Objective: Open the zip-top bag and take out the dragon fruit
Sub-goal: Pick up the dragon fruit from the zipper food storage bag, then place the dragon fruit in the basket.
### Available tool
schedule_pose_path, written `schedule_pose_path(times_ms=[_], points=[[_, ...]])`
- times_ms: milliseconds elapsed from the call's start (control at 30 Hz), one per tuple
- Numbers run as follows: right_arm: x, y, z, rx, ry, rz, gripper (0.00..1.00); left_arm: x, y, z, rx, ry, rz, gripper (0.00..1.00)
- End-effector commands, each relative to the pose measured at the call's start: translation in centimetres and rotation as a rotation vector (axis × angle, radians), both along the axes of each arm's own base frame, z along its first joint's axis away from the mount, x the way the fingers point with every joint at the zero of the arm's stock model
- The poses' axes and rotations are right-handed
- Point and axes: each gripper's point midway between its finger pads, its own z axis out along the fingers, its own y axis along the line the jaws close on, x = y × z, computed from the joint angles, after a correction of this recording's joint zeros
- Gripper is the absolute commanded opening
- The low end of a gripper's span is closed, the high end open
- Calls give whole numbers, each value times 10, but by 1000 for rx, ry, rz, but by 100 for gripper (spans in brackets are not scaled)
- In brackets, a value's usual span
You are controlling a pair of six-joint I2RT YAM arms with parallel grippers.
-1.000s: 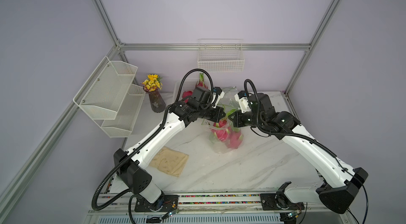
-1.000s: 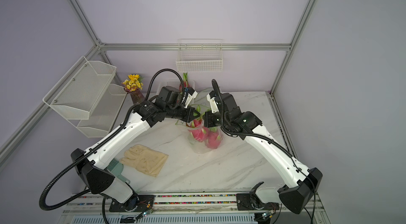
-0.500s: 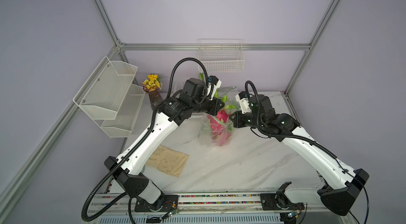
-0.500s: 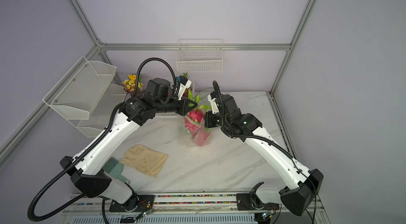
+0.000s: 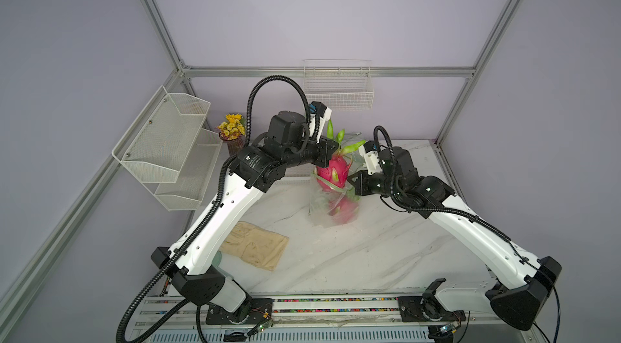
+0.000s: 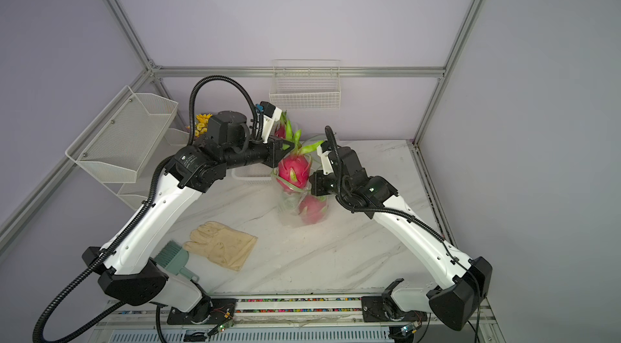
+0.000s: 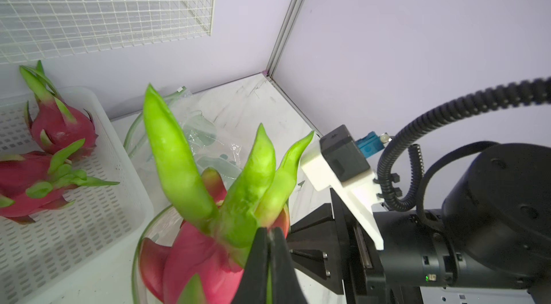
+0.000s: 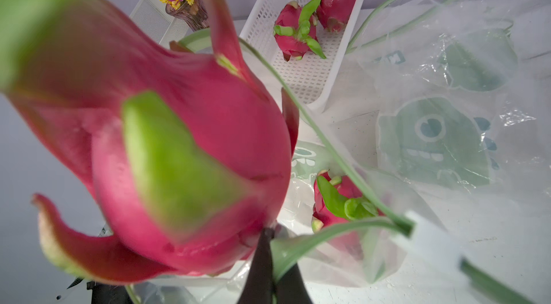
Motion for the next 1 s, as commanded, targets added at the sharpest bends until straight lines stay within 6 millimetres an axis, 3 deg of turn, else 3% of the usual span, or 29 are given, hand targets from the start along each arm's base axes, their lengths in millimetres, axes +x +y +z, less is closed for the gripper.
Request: schedule_pose_path(times_ms=[0, 333, 600, 733, 967], points=[[-2, 2, 10, 42, -27, 1, 0, -8, 15, 70, -108, -199, 30, 0], [3, 5, -8, 50, -4, -10, 0, -8, 18, 121, -192, -317, 28, 0], [1, 9, -8, 75, 12, 0, 0, 10, 65, 147, -173, -425, 266, 0], [-2, 8, 1, 96, 2, -2, 0, 30, 95, 143, -122, -444, 395, 0], [-6, 4, 17, 122, -18, -9, 0, 87, 140, 99, -51, -400, 556, 0]])
